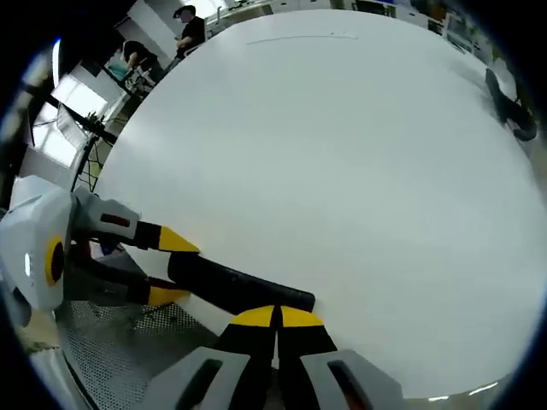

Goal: Press the specified remote control buttons in sequence, fully releasing each button before pressing the next.

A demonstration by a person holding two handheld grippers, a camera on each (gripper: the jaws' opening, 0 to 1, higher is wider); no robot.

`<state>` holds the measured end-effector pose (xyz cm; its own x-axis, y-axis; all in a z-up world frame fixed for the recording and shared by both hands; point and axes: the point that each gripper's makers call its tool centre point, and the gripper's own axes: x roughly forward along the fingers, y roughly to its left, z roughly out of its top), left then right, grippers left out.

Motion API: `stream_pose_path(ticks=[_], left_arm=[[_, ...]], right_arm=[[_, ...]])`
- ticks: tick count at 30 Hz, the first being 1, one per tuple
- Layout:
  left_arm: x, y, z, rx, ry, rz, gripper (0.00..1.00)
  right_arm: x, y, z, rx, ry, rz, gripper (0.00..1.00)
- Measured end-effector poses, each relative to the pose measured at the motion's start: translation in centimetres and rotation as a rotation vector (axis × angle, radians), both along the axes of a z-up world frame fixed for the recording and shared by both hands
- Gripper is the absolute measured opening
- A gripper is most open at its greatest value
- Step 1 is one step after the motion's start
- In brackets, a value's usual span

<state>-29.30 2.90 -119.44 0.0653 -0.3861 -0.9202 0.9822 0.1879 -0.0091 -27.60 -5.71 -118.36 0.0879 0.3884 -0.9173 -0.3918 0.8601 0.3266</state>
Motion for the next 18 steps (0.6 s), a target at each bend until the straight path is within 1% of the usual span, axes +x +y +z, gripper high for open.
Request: stream_pose_path(ticks=[1,3,5,11,18], left_arm=[[-0.01,-0.01,0.00,0.000,0.000,-0.001,0.24],[-0.02,-0.02,0.00,0.003,-0.001,-0.004,0.24],[-0.01,-0.04,0.00,0.003,-0.002,-0.007,0.24],[-0.01,-0.04,0.01,-0.018,-0.003,-0.008,0.24],[-0.01,-0.10,0.02,-0.019,-0.003,-0.007,0.24]], right_arm=[[-0.03,0.04,0.02,-0.003,0.000,-0.002,0.00],[-0.06,0.14,0.01,-0.022,-0.009,0.043,0.00],[-0.11,0.27,0.09,-0.037,-0.010,0.055,0.00],[-0.41,0.82,0.07,-0.015,-0.003,0.056,0.00],[-0.12,0.86,0.14,-0.009,-0.007,0.052,0.00]])
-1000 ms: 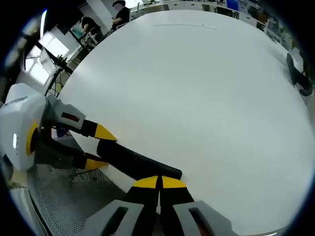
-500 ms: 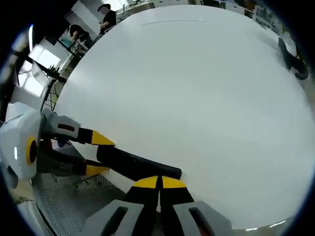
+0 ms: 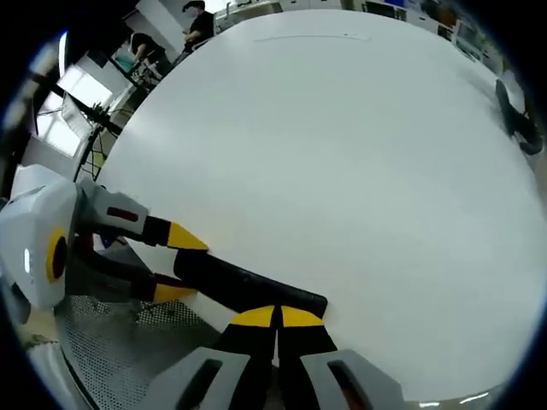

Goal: Press the specified remote control buttons in sequence, fully releasing each button before pressing the next.

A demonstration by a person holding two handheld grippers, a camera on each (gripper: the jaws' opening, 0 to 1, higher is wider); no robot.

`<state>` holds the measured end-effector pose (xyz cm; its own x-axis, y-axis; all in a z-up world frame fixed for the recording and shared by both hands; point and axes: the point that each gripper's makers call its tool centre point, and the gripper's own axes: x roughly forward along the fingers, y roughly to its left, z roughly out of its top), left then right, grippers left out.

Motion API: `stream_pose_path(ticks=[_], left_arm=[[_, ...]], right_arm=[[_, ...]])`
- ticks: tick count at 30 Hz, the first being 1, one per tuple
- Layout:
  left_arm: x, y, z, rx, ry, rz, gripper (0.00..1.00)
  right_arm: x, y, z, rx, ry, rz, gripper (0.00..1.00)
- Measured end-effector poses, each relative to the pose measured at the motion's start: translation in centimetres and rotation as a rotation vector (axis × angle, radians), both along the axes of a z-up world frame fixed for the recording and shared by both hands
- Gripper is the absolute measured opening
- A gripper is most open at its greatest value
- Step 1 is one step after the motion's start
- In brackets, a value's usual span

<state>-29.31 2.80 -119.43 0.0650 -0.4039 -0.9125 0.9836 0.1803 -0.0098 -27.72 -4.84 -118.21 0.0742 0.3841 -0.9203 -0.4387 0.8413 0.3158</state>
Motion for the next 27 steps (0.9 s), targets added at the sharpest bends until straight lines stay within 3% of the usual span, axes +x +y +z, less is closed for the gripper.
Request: stream_pose_path(ticks=[23,27], left_arm=[[0.02,-0.03,0.07,-0.031,-0.004,0.011,0.24],[0.03,-0.04,0.06,-0.030,-0.004,0.011,0.24]], right_arm=[[-0.03,0.11,-0.22,-0.054,0.023,-0.002,0.00],[-0.03,0.15,-0.25,-0.074,-0.003,0.027,0.00]])
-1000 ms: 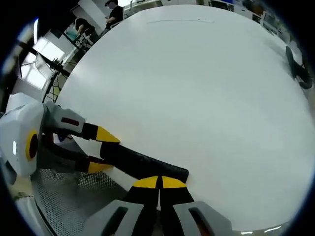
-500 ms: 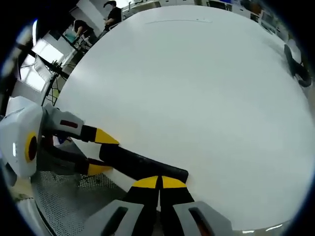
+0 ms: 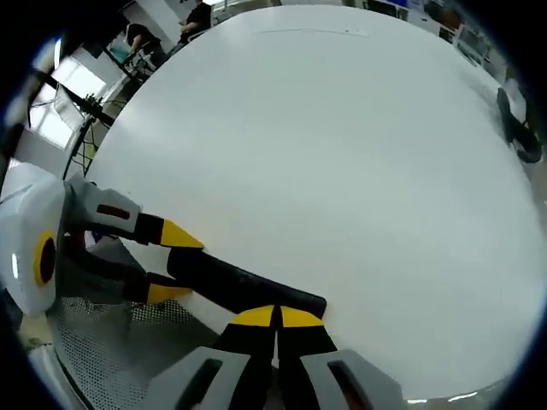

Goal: Press the specified remote control buttons in sequence, fully releasing each button before pressing the next.

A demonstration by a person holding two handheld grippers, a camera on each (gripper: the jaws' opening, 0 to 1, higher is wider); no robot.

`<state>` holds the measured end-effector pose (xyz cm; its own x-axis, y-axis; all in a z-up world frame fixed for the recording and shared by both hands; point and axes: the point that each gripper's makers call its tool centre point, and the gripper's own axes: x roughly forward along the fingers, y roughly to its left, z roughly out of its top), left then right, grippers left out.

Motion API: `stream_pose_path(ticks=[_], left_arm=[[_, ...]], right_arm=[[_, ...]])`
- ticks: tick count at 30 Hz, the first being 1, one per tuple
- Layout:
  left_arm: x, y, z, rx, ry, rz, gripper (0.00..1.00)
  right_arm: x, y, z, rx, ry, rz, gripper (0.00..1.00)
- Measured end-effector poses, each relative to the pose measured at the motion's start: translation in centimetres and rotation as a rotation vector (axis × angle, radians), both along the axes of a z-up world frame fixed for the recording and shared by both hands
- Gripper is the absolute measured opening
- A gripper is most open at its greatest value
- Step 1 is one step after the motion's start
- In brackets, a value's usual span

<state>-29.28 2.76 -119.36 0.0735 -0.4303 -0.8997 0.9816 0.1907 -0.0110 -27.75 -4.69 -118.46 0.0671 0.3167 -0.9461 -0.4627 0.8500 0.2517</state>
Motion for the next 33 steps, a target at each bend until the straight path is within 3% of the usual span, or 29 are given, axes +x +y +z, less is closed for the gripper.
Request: stream_pose_path(ticks=[3,5,11,18,27,33], left_arm=[[0.0,0.0,0.0,0.001,0.001,-0.004,0.24],[0.0,0.0,0.0,0.001,0.001,-0.004,0.24],[0.0,0.0,0.0,-0.004,-0.002,0.004,0.24],[0.0,0.0,0.0,-0.011,-0.004,0.011,0.24],[0.0,0.0,0.0,-0.020,-0.004,0.013,0.24],[0.0,0.0,0.0,-0.021,-0.003,0.015,0.24]], right_arm=[[0.0,0.0,0.0,0.007,-0.007,-0.002,0.00],[0.1,0.0,0.0,-0.007,-0.050,0.048,0.00],[0.1,-0.1,0.1,0.036,-0.063,0.014,0.00],[0.0,0.0,0.3,0.113,0.006,-0.098,0.00],[0.7,1.0,0.7,0.133,0.004,-0.092,0.00],[1.0,1.6,0.1,0.120,0.013,-0.072,0.00]])
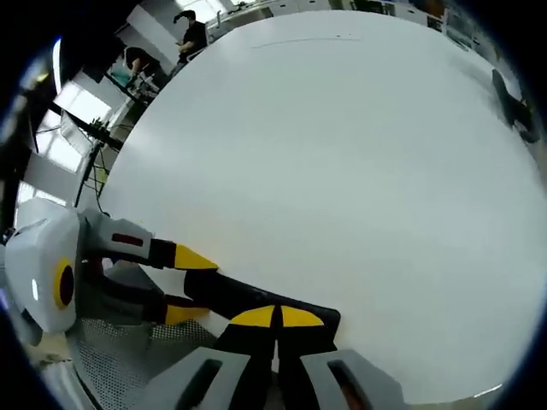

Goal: Press the specified remote control buttons in sequence, fully releasing each button before pressing the next.

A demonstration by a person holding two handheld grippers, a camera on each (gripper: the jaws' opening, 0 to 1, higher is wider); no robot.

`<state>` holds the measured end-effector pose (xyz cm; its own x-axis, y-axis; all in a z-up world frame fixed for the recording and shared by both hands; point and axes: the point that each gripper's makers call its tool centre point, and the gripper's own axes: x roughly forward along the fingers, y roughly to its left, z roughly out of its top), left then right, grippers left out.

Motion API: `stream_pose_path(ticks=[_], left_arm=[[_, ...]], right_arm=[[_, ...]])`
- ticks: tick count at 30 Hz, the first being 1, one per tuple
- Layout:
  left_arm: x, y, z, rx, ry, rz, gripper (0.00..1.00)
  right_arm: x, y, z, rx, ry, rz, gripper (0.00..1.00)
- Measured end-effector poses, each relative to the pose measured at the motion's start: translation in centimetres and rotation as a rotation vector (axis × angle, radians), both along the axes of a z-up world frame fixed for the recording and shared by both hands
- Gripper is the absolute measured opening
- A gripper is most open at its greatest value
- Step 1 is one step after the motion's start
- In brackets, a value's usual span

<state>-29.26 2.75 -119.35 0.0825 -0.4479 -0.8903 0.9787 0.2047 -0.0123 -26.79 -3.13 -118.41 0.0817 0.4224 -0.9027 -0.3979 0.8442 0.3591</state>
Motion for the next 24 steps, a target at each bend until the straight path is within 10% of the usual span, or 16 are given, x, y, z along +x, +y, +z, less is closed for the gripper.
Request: stream_pose_path(ticks=[24], left_arm=[[0.01,-0.06,0.00,-0.002,0.003,0.011,0.24]], right_arm=[[0.21,-0.23,-0.40,0.023,0.049,-0.071,0.00]])
